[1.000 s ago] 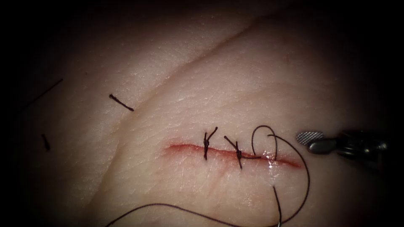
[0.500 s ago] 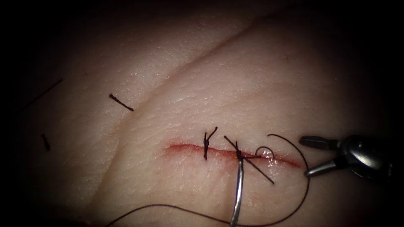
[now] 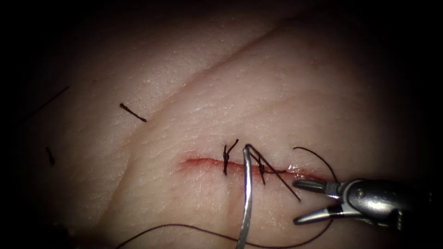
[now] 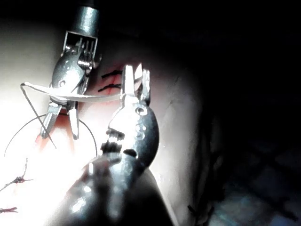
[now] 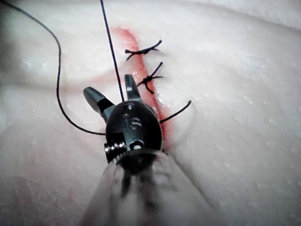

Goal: Wound Closure

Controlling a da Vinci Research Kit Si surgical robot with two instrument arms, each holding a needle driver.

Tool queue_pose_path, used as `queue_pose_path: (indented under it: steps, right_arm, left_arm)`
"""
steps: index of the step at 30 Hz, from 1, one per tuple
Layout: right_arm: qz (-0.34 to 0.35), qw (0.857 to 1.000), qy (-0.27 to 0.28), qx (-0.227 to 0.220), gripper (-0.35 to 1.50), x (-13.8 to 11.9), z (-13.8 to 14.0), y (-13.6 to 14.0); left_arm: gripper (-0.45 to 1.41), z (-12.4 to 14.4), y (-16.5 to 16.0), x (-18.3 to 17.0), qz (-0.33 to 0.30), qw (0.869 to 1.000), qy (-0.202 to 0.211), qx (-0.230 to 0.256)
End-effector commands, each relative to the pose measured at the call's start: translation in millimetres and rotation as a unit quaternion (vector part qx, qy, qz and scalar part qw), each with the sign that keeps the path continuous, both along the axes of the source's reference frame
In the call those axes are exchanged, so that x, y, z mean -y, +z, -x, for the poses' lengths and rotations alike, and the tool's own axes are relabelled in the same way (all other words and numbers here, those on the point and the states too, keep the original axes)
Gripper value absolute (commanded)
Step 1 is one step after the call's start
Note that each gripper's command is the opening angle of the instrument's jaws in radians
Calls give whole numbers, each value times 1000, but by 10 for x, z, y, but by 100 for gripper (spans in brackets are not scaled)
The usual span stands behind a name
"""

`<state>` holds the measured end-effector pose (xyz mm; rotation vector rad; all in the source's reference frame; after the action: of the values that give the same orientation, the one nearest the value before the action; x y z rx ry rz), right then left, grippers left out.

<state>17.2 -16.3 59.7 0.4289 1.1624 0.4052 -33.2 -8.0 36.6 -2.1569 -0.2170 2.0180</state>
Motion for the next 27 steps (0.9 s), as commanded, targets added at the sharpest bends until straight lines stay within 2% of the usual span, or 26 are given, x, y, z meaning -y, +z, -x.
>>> queue_pose_path:
  steps: [1, 6, 7, 8, 9, 10, 13, 14, 19, 27]
  right_arm:
    - [0, 1000, 8, 16, 64, 9, -8, 22]
    - [0, 999, 13, 35, 68, 10, -14, 35]
    - [0, 999, 14, 37, 62, 9, -15, 36]
    - [0, 999, 14, 37, 47, 9, -15, 36]
    - [-1, 999, 12, 35, -21, 9, -12, 32]
    - [-2, 999, 11, 34, -35, 10, -9, 28]
    - [-3, 999, 10, 36, -35, 13, -6, 21]
    - [-5, 998, 20, 52, -35, 15, -2, 9]
    - [-6, 998, 22, 57, -35, 21, -6, -10]
    - [-8, 998, 25, 60, -35, 48, -23, -58]
  left_arm:
    - [-45, 4, 4, 3, 0, 1000, -1, -1]
    - [-45, 5, 1, 3, 0, 1000, -2, -3]
    - [-45, 5, 0, 3, 2, 1000, -4, -2]
    - [-45, 6, 0, 2, 2, 1000, -3, -1]
    - [-45, 5, -1, 1, 2, 1000, -4, 0]
    - [-45, 4, -1, 0, 1, 1000, -4, 0]
    - [-45, 1, -1, -2, 0, 1000, -6, 2]
    - [-45, -4, 2, -6, -2, 1000, -11, 5]
    - [-45, -11, 16, -17, -1, 1000, -26, 4]
    - [-45, -23, 70, -35, 10, 997, -61, -43]
